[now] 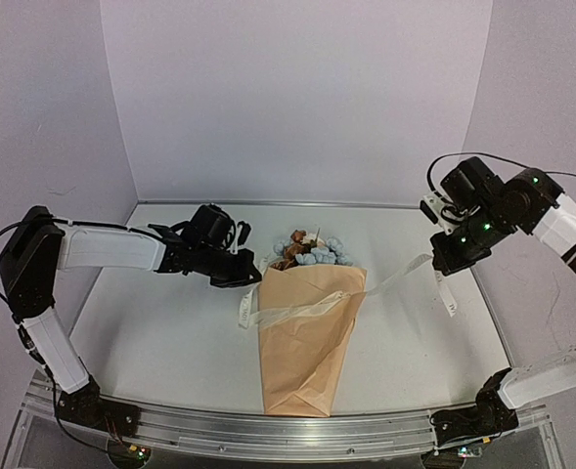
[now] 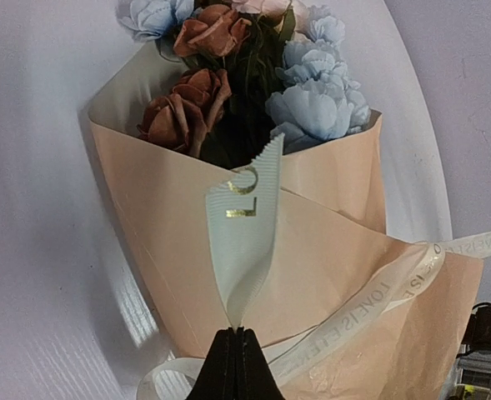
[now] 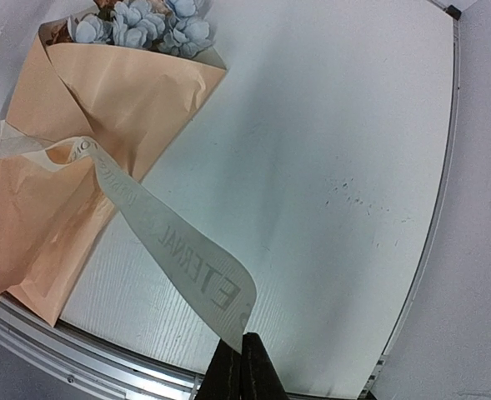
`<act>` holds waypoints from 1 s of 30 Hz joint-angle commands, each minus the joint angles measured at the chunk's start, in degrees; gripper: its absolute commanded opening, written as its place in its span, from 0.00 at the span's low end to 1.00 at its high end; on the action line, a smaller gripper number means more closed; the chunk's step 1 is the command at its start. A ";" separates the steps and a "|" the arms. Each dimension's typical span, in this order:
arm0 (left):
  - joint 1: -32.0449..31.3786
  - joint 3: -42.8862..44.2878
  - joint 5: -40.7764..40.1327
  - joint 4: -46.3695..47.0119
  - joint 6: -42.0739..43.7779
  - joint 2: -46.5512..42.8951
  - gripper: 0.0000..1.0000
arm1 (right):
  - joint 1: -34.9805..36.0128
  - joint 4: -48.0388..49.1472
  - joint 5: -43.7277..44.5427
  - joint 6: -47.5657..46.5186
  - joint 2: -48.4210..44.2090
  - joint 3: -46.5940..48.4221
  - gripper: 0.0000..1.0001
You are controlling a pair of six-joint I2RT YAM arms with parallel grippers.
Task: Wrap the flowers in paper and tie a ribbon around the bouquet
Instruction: Adjust the ribbon on the folded bouquet.
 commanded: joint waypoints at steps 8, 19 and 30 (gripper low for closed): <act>7.93 -6.71 -18.35 -7.85 -11.34 -0.87 0.00 | 0.36 -1.75 1.58 -0.50 1.86 -2.33 0.00; 14.63 -15.47 -24.03 -7.75 -12.94 -9.28 0.45 | 0.32 -1.78 1.89 -1.19 1.62 -4.91 0.00; 6.49 -11.34 -22.98 -3.26 5.81 -25.38 0.65 | 0.31 -1.72 -0.01 -0.73 1.17 -5.57 0.00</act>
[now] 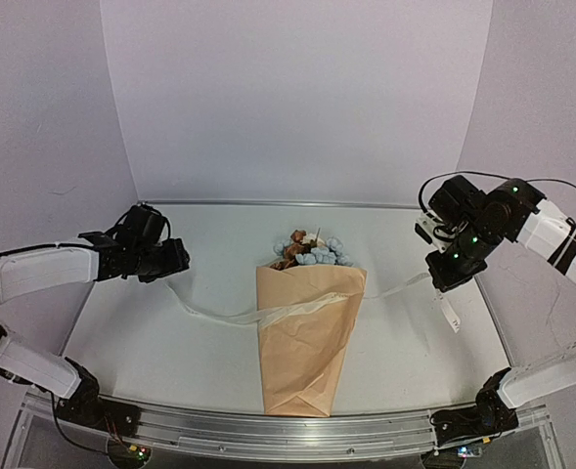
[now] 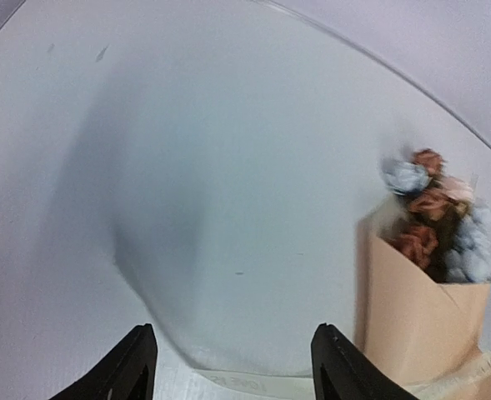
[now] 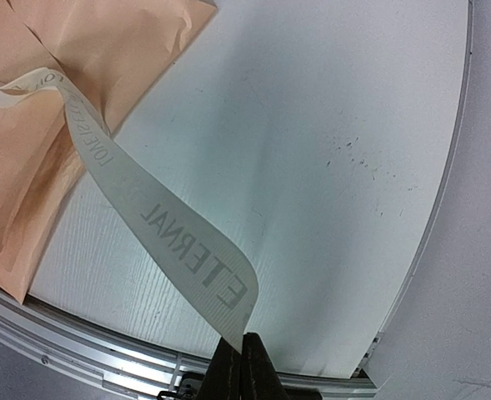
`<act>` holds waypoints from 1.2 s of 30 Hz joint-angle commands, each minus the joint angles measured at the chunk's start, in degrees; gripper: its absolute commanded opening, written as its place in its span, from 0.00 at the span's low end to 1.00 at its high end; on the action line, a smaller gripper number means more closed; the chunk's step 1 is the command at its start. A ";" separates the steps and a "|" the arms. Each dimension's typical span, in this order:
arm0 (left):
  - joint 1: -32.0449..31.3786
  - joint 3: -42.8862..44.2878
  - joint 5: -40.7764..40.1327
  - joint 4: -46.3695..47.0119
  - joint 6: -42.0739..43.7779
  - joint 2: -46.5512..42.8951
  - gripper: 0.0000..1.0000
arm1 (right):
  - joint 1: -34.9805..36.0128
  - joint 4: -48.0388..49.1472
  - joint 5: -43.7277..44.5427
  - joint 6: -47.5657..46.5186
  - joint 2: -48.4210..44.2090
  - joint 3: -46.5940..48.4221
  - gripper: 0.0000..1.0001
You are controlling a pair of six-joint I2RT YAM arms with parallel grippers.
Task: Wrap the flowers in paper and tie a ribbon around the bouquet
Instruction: Adjust the ribbon on the folded bouquet.
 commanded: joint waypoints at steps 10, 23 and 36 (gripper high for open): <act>-28.04 20.62 19.76 20.10 28.30 19.15 0.47 | 0.31 -0.23 -2.89 1.04 -0.77 0.65 0.00; -35.50 37.88 21.21 20.49 32.79 40.06 0.41 | 0.31 -0.36 -6.61 3.45 -1.50 1.69 0.00; -36.40 40.20 15.33 18.52 31.05 47.39 0.33 | 0.32 -1.94 -7.31 4.81 -4.43 4.80 0.00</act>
